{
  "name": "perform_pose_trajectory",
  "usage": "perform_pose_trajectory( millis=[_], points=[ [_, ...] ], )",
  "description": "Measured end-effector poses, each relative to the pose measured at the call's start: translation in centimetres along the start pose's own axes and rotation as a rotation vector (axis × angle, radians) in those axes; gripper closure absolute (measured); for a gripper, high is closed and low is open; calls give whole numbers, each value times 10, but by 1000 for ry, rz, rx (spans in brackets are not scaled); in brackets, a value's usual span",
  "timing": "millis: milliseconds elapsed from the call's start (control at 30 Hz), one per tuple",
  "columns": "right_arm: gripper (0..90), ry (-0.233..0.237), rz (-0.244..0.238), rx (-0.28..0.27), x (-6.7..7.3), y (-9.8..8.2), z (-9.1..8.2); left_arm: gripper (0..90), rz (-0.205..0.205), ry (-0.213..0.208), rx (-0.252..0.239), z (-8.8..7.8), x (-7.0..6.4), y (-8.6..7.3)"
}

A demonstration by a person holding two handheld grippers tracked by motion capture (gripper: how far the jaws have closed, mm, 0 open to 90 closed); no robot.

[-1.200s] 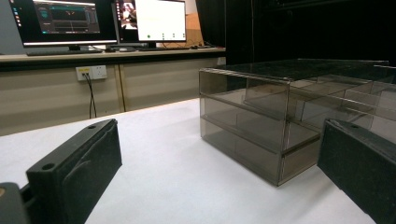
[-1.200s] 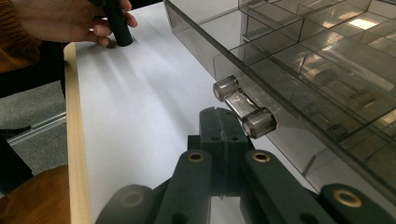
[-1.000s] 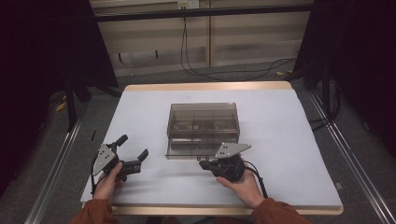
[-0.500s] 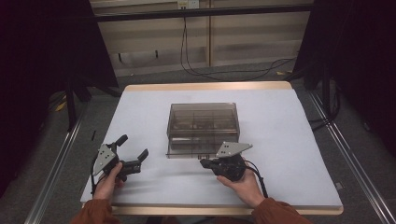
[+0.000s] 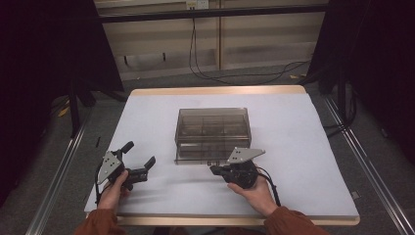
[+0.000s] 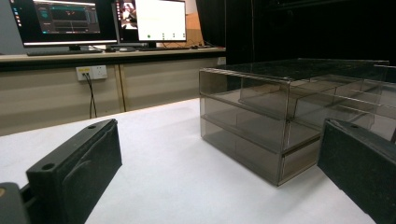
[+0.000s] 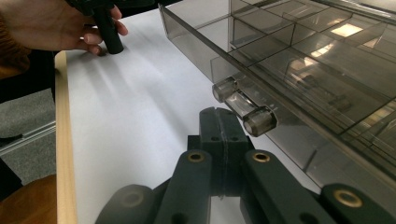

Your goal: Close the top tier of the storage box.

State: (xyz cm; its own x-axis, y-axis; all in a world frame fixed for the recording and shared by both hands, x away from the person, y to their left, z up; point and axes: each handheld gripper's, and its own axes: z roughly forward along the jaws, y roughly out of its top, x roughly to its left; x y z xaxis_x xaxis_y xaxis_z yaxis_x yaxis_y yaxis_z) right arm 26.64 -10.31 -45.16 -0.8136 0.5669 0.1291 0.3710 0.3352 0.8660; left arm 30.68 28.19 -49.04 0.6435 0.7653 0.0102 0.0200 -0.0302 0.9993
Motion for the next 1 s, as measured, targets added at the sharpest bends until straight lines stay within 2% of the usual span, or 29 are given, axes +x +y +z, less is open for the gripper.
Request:
perform_pose_trajectory(
  millis=[133, 167, 200, 1000],
  points=[
    [900, 0, -1, 0, -1, 0, 1, 0, 9, -2, 7, -1, 1, 0],
    [900, -1, -1, 0, -1, 0, 1, 0, -1, -1, 1, 0, 0, 0],
    [900, -3, 2, 1, -1, 0, 0, 0, 9, -3, 8, -1, 1, 0],
    [900, -15, -8, -24, -3, 3, 1, 0, 0, -1, 1, 0, 0, 0]
  ],
)
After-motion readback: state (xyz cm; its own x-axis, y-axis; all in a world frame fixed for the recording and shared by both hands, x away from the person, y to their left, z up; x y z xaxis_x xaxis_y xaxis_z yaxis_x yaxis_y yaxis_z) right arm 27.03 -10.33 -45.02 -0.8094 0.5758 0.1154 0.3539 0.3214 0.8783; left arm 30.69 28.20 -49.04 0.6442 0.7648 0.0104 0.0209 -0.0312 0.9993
